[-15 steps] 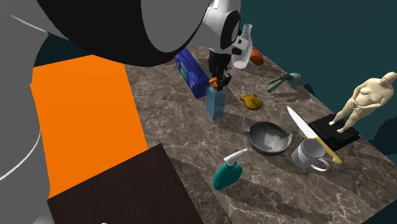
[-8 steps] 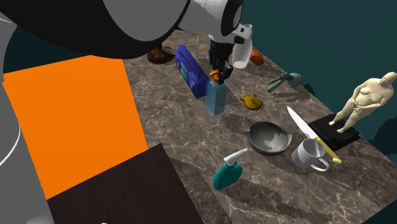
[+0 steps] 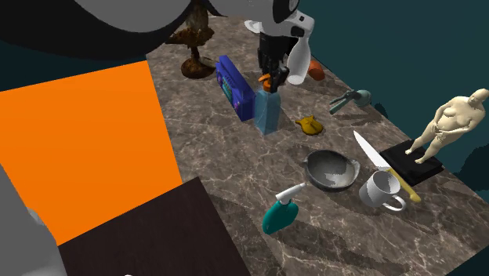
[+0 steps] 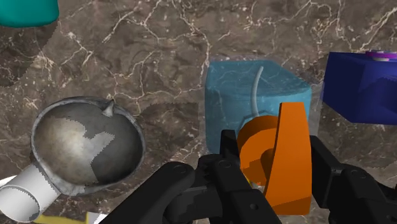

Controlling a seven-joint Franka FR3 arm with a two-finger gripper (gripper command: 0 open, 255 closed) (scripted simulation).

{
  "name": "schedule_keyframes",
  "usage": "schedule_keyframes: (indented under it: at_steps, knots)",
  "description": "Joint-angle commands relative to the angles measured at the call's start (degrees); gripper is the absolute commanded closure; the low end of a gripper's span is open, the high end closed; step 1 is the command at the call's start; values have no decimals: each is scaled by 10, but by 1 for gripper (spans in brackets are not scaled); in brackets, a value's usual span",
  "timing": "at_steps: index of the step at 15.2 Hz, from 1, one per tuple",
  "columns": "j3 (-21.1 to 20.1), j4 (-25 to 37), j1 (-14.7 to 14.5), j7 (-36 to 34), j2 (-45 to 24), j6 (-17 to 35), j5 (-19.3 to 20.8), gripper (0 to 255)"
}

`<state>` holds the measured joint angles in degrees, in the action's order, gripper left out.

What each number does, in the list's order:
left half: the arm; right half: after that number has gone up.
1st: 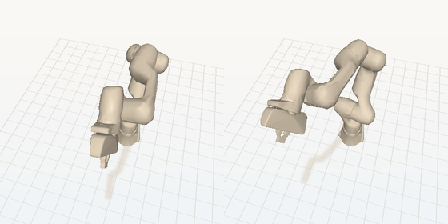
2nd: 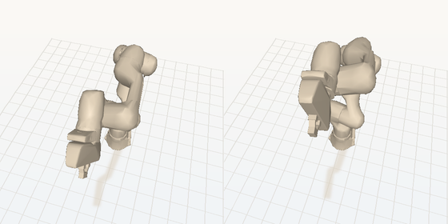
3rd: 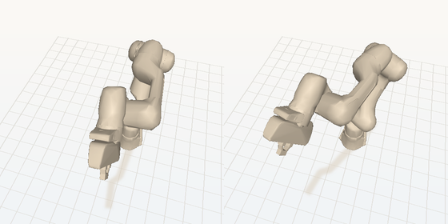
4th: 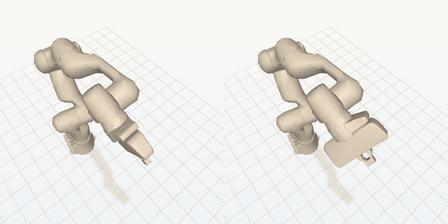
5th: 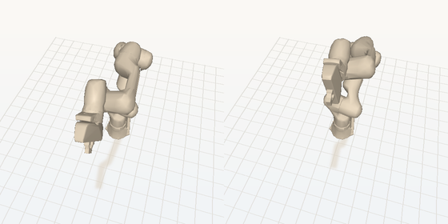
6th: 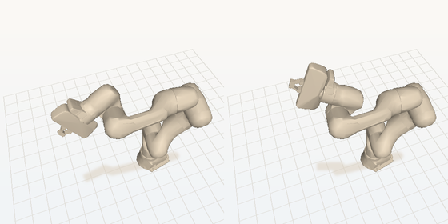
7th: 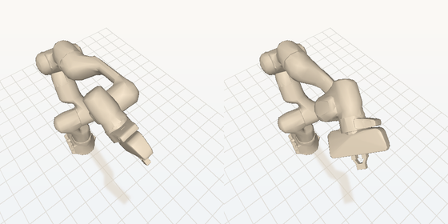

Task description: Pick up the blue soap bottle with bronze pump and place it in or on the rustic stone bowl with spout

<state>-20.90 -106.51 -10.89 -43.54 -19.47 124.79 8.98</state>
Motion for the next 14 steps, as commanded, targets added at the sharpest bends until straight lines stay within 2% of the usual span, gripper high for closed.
schedule_keyframes:
  at_steps: [1, 14]
  knots:
    - [-2, 7, 1, 2, 7, -13, -4, 255]
    - [-8, 56, 5, 15, 44, -96, -23, 255]
